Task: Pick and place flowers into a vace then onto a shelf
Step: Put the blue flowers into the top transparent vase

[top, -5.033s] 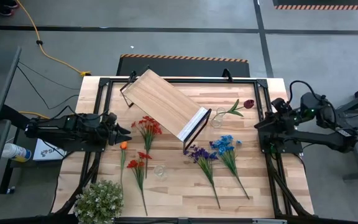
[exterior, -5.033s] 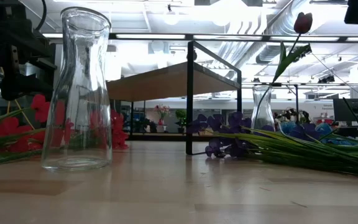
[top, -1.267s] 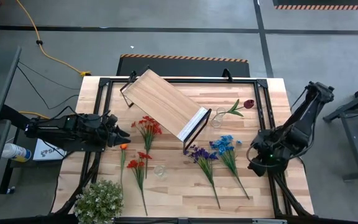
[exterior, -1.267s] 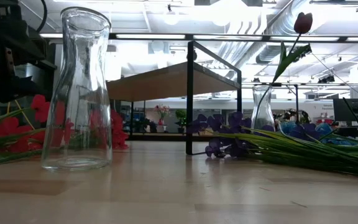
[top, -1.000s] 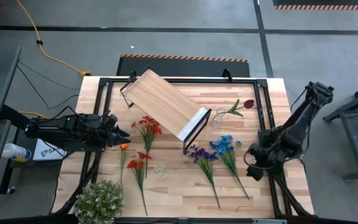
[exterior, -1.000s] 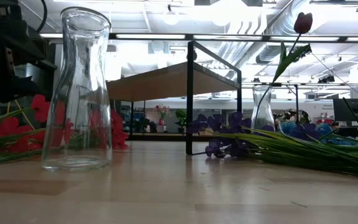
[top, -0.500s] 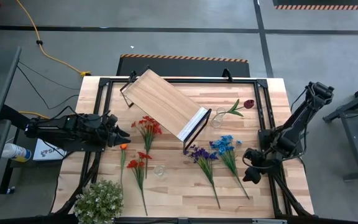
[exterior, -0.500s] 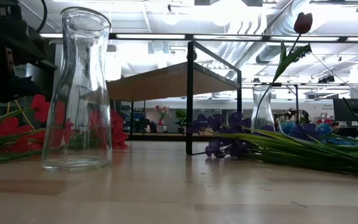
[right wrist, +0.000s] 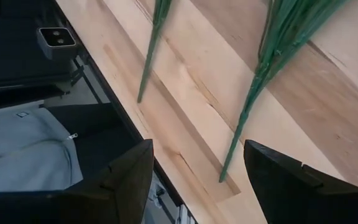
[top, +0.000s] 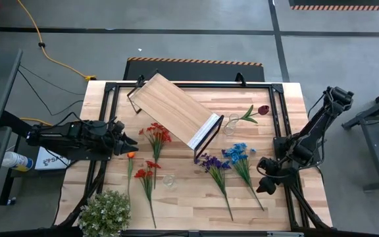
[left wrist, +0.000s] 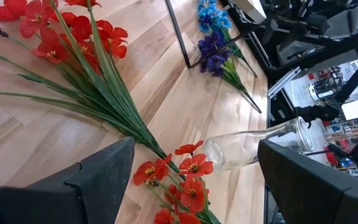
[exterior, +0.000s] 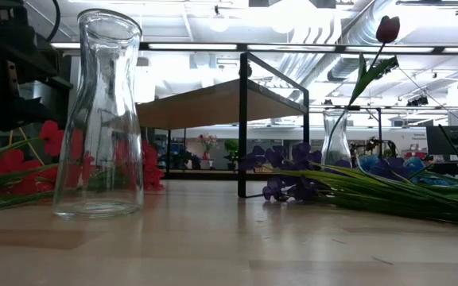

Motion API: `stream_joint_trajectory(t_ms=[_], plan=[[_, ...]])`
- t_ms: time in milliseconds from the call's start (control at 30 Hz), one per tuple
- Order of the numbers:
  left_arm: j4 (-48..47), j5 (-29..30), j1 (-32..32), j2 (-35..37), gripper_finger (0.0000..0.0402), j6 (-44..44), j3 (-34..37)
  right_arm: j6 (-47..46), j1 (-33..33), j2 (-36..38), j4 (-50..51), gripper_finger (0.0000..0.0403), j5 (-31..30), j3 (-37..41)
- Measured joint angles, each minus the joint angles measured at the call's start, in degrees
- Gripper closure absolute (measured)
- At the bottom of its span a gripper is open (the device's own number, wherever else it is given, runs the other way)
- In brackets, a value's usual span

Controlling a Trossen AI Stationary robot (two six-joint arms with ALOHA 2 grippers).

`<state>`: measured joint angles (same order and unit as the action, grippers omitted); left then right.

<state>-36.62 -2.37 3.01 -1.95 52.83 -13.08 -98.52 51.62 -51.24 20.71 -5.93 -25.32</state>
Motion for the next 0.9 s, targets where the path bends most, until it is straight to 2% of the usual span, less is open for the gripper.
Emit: stream_joint_trajectory(t_ms=[400, 667, 900], plan=[[-0.02, 0.04, 0.00, -0.01, 0.0025, -0.01, 0.00, 0.83, 0.00, 0.00, -9.24, 0.0162, -0.35, -0.02], [-1.78, 0.06, 0.00, 0.02, 0.0025, 0.01, 0.00, 0.31, -0.23, 0.00, -9.82, 0.0162, -1.15, -0.02], [-2.56, 0.04, 0.02, -0.01, 0.0025, 0.00, 0.00, -0.58, -4.53, 0.00, -7.42, 0.0169, 0.65, -0.09]])
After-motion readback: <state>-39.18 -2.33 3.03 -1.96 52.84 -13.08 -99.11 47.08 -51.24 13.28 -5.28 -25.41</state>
